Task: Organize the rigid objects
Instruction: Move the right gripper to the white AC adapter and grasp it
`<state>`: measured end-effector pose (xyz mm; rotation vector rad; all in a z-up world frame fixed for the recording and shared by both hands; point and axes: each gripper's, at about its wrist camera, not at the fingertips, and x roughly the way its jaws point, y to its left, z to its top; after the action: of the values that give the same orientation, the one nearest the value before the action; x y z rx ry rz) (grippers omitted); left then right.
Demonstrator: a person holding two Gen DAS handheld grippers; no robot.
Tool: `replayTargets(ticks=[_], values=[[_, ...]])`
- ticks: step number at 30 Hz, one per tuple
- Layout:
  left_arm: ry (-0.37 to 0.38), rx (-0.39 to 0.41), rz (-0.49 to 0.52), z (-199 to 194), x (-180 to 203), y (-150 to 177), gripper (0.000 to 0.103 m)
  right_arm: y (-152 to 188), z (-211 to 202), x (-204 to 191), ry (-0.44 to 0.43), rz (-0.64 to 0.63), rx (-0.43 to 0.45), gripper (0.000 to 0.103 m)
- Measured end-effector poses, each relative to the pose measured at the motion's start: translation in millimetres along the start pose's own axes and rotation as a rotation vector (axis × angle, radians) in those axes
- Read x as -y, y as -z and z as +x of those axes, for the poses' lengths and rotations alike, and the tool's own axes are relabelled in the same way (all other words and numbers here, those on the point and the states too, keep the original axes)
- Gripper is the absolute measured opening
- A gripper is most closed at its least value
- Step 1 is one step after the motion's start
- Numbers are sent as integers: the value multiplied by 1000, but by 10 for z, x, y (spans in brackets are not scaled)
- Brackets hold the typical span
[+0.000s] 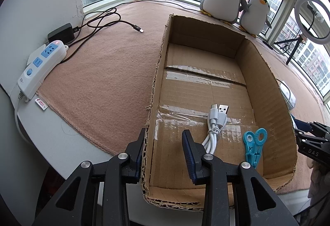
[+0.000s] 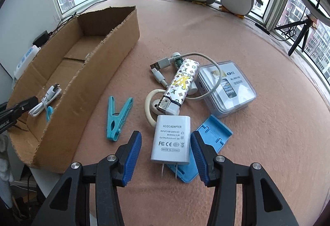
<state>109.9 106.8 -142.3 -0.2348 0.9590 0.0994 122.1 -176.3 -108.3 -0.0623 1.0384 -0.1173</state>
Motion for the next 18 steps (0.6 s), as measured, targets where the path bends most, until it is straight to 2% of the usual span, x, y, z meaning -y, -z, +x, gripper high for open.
replayTargets(ticks=[4, 18], values=[[0, 0, 1, 1, -1, -1, 35, 2, 32, 24, 6, 5, -15, 33], [-2, -14, -7, 20, 6, -15, 35, 127, -204, 245, -57, 106, 30, 32]])
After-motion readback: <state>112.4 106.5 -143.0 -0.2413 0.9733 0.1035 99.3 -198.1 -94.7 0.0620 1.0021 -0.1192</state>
